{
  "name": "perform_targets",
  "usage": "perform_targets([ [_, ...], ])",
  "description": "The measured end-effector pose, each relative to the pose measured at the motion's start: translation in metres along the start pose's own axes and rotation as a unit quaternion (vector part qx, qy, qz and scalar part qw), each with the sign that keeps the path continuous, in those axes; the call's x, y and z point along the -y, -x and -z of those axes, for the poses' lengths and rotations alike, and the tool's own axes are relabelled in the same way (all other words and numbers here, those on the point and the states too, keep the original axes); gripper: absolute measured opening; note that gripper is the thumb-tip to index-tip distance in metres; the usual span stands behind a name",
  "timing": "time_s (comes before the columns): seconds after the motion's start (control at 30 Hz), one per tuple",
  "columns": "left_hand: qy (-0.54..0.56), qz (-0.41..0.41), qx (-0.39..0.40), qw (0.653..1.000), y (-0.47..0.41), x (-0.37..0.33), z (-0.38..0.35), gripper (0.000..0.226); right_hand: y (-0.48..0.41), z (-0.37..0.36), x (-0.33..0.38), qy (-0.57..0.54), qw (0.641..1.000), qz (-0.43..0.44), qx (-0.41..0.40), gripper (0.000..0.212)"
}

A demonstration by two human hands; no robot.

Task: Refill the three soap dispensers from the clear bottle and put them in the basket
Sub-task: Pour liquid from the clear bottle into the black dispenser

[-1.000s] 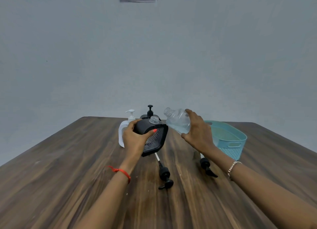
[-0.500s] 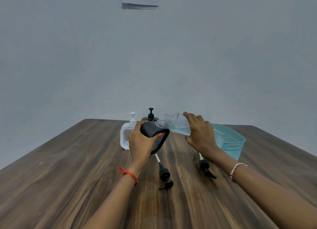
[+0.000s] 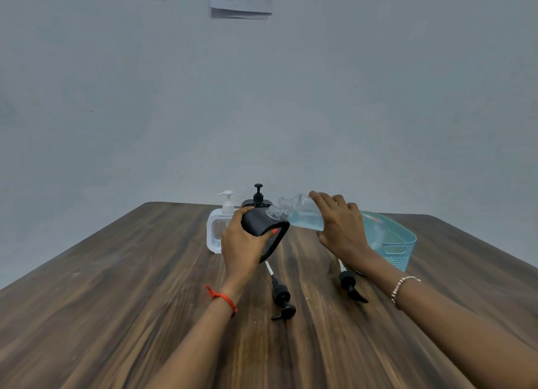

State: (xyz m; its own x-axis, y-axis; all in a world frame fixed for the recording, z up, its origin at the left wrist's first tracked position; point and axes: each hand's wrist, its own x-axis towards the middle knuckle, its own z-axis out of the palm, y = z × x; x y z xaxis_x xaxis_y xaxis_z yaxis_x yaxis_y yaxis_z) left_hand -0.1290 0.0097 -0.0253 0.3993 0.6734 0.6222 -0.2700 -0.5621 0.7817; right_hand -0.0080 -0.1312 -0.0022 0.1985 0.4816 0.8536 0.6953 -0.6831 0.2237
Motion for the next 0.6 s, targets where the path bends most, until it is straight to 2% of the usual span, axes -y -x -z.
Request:
perform_targets([
  [0.6,-0.006,0.001,0.002,1.000,0.0041,0.0044,-0.0004,0.056,0.0022,0.0013,0.0002,0.002,1.000,-0.001,0.009,0.082],
])
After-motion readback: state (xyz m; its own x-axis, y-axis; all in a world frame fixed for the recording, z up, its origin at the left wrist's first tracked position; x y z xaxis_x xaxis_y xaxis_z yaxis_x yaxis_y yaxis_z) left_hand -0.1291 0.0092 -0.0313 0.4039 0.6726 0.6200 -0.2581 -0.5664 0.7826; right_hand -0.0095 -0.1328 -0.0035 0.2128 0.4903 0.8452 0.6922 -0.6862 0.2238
